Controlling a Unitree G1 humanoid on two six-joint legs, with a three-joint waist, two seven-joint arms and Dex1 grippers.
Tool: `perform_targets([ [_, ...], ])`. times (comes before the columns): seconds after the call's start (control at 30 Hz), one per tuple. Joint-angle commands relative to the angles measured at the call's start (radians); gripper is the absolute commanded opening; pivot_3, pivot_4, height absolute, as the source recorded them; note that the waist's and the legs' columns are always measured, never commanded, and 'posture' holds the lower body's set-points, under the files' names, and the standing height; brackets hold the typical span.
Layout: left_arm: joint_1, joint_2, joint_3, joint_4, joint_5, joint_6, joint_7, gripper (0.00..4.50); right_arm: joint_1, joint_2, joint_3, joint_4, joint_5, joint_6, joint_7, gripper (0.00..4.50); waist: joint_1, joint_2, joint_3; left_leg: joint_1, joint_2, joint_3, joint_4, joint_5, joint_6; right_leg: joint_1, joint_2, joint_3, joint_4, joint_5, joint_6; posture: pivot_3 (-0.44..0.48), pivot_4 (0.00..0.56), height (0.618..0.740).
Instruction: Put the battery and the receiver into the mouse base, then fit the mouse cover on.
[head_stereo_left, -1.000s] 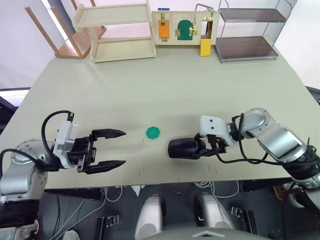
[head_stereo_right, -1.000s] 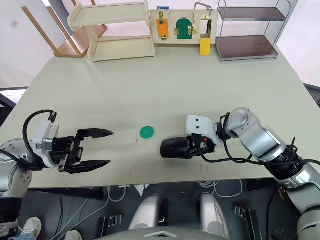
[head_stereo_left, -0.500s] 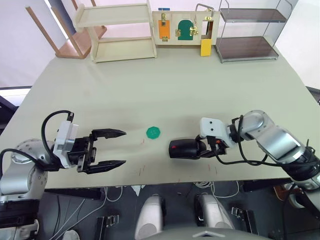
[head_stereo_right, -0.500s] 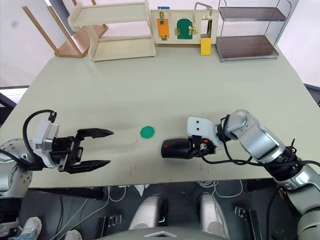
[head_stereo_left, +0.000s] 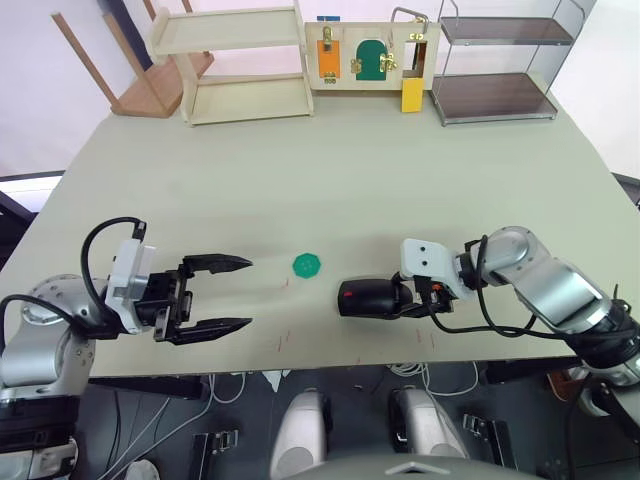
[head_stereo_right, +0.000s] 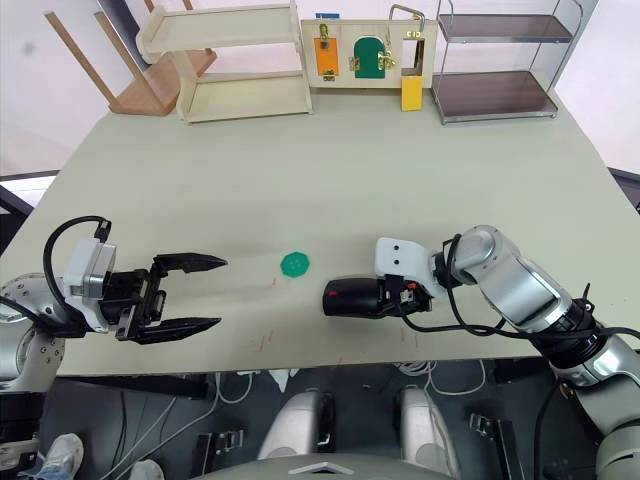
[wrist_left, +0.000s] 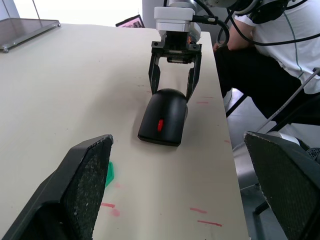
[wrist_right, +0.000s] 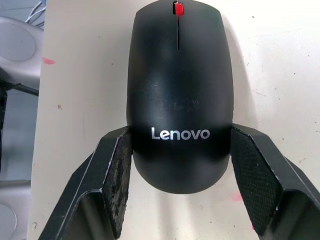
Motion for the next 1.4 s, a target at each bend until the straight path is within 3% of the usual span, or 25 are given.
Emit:
perform_targets([
  [0.03,-0.002,0.015,0.021,0.000,-0.009,-0.017,-0.049,4.50,0.008,-0.002,-0.022,-0.026,0.012,0.003,0.003,3.49,0.000,0.000,0.000,0.000,0.000,0.000,0.000,0.000,0.000,0.000,0.000,0.000,0.000,0.000,0.000,0.000,0.150,0.740],
  [0.1,-0.001,0.014,0.022,0.001,-0.009,-0.019,-0.049,4.50,0.007,-0.003,-0.024,-0.030,0.018,0.004,0.007,4.34,0.000,0.000,0.000,0.000,0.000,0.000,0.000,0.000,0.000,0.000,0.000,0.000,0.000,0.000,0.000,0.000,0.150,0.740],
  [0.13,0.000,0.014,0.022,0.001,-0.009,-0.020,-0.049,4.50,0.006,-0.003,-0.025,-0.031,0.019,0.004,0.007,4.44,0.000,0.000,0.000,0.000,0.000,0.000,0.000,0.000,0.000,0.000,0.000,0.000,0.000,0.000,0.000,0.000,0.150,0.740],
  [0.53,0.001,0.013,0.021,0.009,-0.009,-0.030,-0.049,4.50,-0.003,-0.006,-0.050,-0.047,0.038,0.007,0.009,4.44,0.000,0.000,0.000,0.000,0.000,0.000,0.000,0.000,0.000,0.000,0.000,0.000,0.000,0.000,0.000,0.000,0.150,0.740],
  [0.83,0.010,0.017,0.023,0.010,-0.015,-0.033,-0.050,4.50,-0.036,0.032,-0.150,-0.084,0.114,0.036,-0.025,4.44,-0.001,0.000,0.001,0.000,0.000,0.000,0.000,0.000,0.000,0.000,0.000,0.000,0.000,0.000,0.000,0.000,0.150,0.740],
  [0.9,0.011,0.017,0.022,0.011,-0.016,-0.034,-0.050,4.50,-0.049,0.057,-0.158,-0.088,0.137,0.058,-0.035,3.94,-0.001,0.000,0.001,0.000,0.000,0.000,0.000,0.000,0.000,0.000,0.000,0.000,0.000,0.000,0.000,0.000,0.150,0.740],
  [1.03,0.012,0.017,0.019,0.010,-0.017,-0.037,-0.050,4.50,-0.067,0.094,-0.148,-0.091,0.155,0.078,-0.057,2.03,0.000,0.000,0.001,0.000,0.000,0.000,0.000,0.000,0.000,0.000,0.000,0.000,0.000,0.000,0.000,0.000,0.150,0.740],
  [1.4,0.027,0.009,0.025,0.004,-0.012,-0.047,-0.049,4.50,-0.170,0.239,-0.022,-0.037,0.112,0.140,-0.155,2.03,-0.001,0.000,0.001,0.000,0.001,0.000,0.000,0.000,0.000,-0.001,0.000,0.000,0.001,-0.001,-0.001,0.000,0.150,0.740],
])
